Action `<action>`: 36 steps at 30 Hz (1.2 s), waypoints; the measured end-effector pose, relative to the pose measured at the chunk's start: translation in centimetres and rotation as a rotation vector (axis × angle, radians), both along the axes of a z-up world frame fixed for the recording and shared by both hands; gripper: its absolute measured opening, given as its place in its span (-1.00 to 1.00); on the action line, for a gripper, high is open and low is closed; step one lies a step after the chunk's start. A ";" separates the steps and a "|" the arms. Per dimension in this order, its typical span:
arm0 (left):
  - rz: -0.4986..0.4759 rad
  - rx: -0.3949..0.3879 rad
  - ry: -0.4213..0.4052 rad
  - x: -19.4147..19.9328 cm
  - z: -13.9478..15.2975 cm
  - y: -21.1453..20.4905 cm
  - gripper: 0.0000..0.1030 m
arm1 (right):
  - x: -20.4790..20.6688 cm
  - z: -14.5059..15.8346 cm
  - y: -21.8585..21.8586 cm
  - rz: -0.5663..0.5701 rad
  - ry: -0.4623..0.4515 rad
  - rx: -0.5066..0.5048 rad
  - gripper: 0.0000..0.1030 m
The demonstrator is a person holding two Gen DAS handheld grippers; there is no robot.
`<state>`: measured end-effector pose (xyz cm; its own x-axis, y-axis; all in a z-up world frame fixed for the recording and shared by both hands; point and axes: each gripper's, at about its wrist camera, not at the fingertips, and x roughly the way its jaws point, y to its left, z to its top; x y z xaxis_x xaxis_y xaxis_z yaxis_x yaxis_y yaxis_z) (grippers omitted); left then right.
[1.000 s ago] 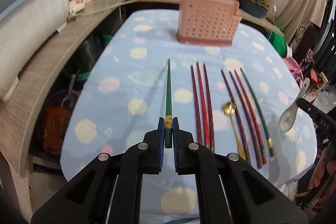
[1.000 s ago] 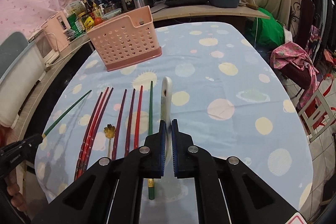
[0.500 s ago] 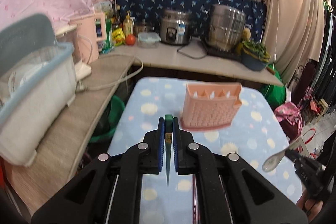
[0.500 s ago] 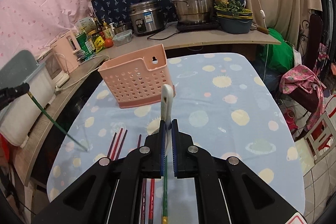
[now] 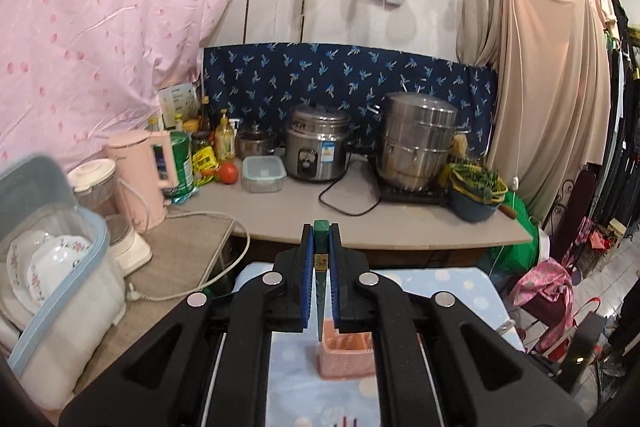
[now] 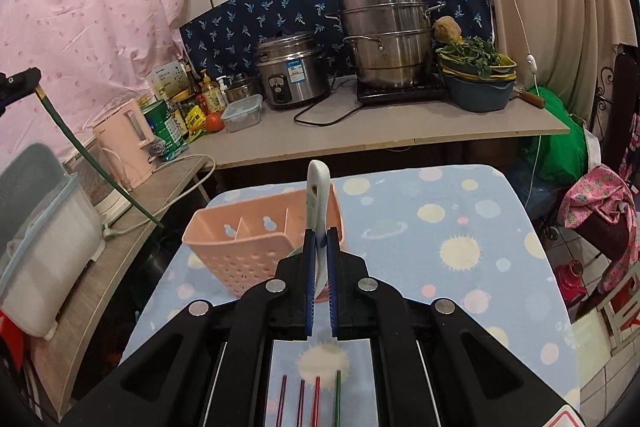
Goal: Organize utensils
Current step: 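Carry the green chopstick and white spoon into the pink caddy with both tools, then open both tools to release the items and pull back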
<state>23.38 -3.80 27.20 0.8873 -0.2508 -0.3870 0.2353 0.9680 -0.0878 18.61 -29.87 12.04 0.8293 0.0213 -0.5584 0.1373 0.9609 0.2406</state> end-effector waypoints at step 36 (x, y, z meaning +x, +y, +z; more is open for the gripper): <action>0.031 0.035 0.122 3.8 -9.7 -0.7 0.01 | 4.4 -4.9 -0.2 -0.021 0.066 0.010 -0.42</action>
<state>27.23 -4.46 17.46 0.8406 -0.2082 -0.5001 0.1944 0.9776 -0.0801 23.01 -30.04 7.15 0.7912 0.0099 -0.6114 0.1736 0.9551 0.2401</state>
